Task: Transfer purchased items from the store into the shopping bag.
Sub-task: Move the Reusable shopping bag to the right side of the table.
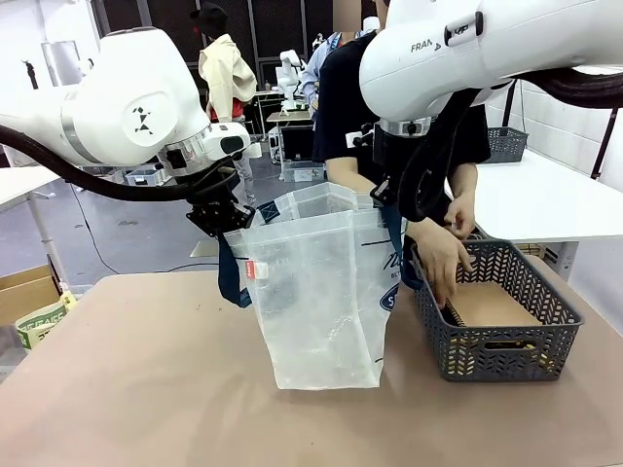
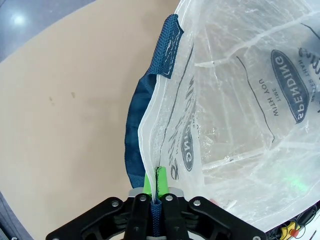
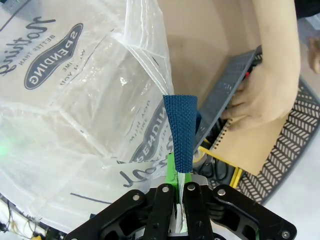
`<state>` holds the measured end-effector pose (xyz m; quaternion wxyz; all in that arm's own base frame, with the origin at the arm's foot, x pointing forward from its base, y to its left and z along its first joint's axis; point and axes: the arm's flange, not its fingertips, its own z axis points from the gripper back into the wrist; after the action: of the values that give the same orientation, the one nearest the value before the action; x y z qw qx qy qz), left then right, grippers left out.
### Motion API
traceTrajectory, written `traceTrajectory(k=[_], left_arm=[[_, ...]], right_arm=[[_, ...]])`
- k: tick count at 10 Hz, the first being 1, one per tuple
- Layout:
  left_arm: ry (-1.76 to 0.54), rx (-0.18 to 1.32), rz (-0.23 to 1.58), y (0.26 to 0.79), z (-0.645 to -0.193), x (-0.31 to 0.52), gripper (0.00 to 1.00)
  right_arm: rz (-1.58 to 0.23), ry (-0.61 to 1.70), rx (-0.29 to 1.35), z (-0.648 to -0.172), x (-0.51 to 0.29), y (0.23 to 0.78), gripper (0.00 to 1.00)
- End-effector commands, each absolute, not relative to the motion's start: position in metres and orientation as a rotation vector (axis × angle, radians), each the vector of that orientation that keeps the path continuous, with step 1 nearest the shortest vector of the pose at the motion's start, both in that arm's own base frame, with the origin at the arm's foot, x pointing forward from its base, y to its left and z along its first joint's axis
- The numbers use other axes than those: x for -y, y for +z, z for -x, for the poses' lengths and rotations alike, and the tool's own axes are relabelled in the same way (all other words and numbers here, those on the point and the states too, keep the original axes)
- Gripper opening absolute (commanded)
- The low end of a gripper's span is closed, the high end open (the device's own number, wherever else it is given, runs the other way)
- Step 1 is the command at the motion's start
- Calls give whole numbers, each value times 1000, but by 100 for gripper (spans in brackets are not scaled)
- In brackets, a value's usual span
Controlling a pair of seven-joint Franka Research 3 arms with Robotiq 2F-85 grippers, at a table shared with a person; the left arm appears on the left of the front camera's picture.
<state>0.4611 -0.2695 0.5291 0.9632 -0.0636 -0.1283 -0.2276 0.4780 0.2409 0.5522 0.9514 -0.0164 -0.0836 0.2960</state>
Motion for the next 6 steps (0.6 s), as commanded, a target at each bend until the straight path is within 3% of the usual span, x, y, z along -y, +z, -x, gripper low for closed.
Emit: traceTrajectory(k=[1,6], left_arm=[[-450,258,129,530,-460,269,0],[-450,258,129,530,-460,269,0]], right_arm=[[33,600,169,-478,-240,552,0],[33,600,169,-478,-240,552,0]])
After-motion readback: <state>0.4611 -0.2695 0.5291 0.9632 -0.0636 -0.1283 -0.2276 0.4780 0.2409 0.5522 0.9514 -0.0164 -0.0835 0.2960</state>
